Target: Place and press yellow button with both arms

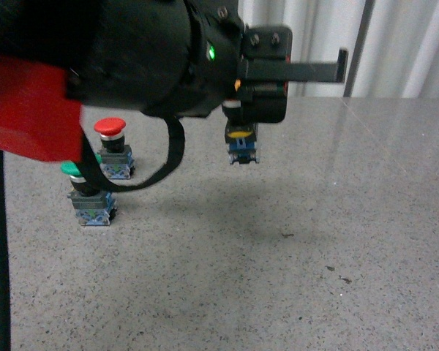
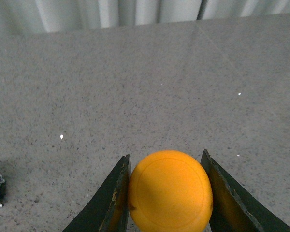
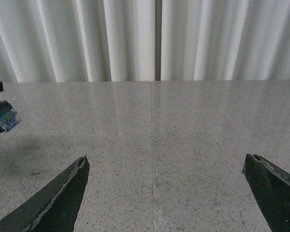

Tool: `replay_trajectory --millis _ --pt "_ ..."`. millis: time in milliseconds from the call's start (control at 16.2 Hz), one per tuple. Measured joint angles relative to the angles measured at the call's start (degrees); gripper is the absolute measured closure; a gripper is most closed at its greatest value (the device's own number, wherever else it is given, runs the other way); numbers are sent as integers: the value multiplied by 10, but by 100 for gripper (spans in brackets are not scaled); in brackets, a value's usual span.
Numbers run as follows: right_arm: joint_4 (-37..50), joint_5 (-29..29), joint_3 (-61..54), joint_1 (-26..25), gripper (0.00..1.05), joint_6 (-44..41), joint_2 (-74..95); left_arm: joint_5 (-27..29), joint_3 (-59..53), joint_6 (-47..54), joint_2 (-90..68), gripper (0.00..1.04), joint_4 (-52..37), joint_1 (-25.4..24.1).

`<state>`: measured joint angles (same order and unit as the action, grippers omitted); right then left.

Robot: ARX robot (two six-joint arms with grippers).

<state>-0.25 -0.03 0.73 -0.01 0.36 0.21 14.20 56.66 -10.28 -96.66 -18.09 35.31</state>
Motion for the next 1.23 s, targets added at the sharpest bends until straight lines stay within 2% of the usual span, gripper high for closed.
replay_trajectory --millis 62,185,308,1231 --pt "0 0 0 0 7 0 0 4 3 -16 -22 69 -3 3" --pt "0 0 0 0 7 0 0 -26 36 -29 -80 69 -7 -18" --pt "-1 0 0 0 7 0 0 -2 53 -51 -111 69 -1 -23" --pt "0 0 0 0 7 0 0 17 52 -74 -117 69 12 0"
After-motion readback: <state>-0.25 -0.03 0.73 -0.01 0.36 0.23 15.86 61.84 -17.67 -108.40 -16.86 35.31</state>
